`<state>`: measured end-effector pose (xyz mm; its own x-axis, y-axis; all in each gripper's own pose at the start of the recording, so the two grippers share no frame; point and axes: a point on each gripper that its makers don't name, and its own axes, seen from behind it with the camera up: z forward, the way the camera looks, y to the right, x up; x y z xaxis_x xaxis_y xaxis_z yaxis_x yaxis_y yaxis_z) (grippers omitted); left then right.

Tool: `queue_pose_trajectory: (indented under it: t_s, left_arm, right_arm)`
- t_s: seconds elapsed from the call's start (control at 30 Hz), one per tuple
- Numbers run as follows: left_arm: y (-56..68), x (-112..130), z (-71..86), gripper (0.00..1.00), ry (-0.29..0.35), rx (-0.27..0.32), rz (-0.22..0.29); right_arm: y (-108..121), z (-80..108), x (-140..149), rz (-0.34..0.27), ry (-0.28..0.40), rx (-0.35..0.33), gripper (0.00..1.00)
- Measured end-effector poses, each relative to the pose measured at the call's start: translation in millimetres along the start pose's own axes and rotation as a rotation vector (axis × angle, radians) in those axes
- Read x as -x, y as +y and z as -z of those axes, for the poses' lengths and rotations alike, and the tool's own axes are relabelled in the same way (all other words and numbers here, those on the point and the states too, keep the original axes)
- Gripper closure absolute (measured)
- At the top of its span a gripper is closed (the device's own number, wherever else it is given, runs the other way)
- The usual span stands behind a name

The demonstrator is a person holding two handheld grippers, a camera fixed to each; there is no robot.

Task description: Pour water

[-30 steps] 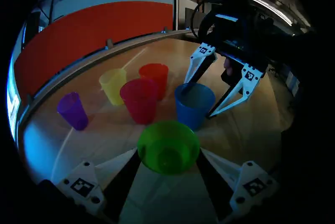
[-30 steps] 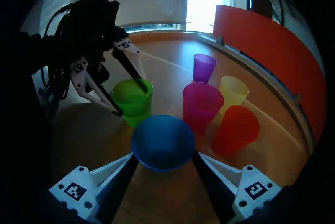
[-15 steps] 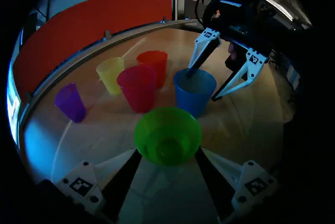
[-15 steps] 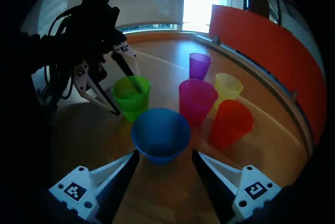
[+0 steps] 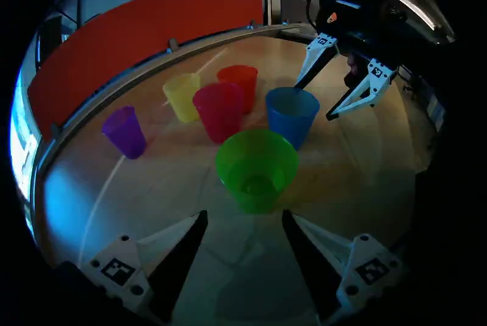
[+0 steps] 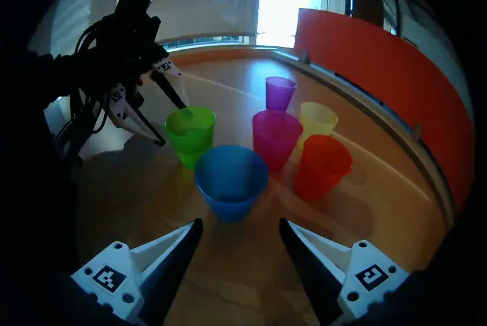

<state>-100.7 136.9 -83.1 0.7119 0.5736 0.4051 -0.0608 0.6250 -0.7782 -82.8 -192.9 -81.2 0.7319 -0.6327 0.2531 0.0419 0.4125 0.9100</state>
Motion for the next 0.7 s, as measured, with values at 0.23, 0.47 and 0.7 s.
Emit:
queue_pose_trajectory:
  t_s: [0.23, 0.47, 0.7]
  left_arm:
    - [0.7, 6.5, 15.9, 0.09, -0.005, -0.033, -0.021]
    - [-0.2, 5.5, 25.4, 0.09, 0.018, -0.059, -0.004]
    - [-13.5, 7.3, 37.1, 0.09, 0.052, -0.114, 0.045]
  right_arm:
    - [1.3, 17.2, 8.9, 0.005, -0.002, 0.031, 0.03]
    - [3.7, 28.6, 16.0, -0.013, 0.004, 0.063, 0.03]
    - [13.5, 43.2, 16.6, -0.061, 0.033, 0.13, 0.03]
